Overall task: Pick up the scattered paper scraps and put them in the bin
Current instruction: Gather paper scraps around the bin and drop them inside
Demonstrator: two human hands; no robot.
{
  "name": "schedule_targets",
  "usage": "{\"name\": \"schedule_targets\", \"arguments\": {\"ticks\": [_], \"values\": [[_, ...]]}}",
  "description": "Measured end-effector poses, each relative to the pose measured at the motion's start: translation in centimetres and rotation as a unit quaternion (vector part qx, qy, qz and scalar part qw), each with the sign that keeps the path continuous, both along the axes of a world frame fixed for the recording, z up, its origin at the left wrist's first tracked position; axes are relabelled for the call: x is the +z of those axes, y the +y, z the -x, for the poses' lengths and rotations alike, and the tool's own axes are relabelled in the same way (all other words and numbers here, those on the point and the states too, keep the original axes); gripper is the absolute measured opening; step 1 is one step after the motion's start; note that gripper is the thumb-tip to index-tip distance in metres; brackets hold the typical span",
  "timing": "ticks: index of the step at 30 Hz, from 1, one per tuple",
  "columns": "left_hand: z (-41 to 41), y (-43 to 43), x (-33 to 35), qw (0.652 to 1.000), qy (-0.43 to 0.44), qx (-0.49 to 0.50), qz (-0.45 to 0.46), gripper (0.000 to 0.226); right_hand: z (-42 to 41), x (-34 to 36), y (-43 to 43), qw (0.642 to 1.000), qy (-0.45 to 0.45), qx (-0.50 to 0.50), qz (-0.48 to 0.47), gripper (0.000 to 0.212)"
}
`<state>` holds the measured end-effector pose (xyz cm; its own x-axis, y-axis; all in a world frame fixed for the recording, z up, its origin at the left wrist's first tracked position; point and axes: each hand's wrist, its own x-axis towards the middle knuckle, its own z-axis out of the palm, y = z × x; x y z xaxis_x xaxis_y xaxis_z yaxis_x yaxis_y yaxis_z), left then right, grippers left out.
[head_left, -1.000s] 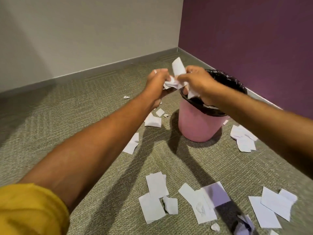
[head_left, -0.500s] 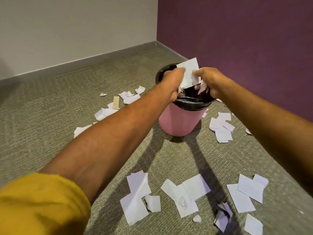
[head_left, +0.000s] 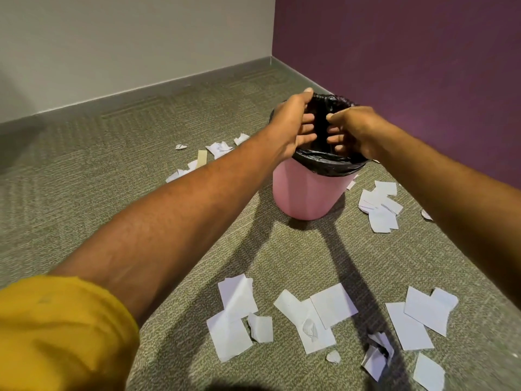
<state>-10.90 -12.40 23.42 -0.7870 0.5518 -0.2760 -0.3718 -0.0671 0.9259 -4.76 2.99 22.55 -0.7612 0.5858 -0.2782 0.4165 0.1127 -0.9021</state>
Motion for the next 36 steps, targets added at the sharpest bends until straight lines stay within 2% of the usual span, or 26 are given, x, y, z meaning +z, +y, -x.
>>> {"name": "schedule_targets", "arguments": {"ticks": [4,8,15,20,23,27,29,32,36], "values": [[1.1,-1.5,-0.7,0.999,0.022,0.032,-0.005,0.032,-0.5,0.6,-0.6,0.998,0.057,-0.021,0.027,0.018],[0.8,-3.9,-0.5,0.997,0.061,0.041,0.018,0.04,-2.0,2.1,-1.8,0.995,0.102,-0.004,0.01,0.025],[-0.1,-8.6,-3.8,0.983,0.146,-0.005,0.114,0.041,-5.2,3.2,-6.3,0.984,0.088,0.151,-0.042,0.029],[-0.5,-12.5,-6.7,0.937,0.241,-0.102,0.231,0.032,-6.7,2.1,-10.3,0.957,0.068,0.273,-0.062,0.031],[-0.9,-14.8,-9.5,0.874,0.316,-0.202,0.309,0.03,-7.0,-0.6,-12.6,0.944,0.047,0.322,-0.057,0.029],[-1.9,-17.6,-13.5,0.744,0.42,-0.334,0.398,0.008,-8.0,-5.7,-15.0,0.911,-0.03,0.407,-0.063,0.023],[-2.5,-18.8,-15.7,0.691,0.452,-0.382,0.414,0.023,-8.8,-8.3,-16.1,0.884,-0.066,0.453,-0.09,0.016],[-3.4,-20.4,-18.6,0.617,0.498,-0.44,0.422,0.048,-10.5,-11.7,-17.9,0.834,-0.101,0.511,-0.181,0.015],[-4.6,-21.6,-20.7,0.54,0.526,-0.493,0.435,0.078,-13.2,-15.0,-20.1,0.73,-0.097,0.592,-0.327,0.039]]}}
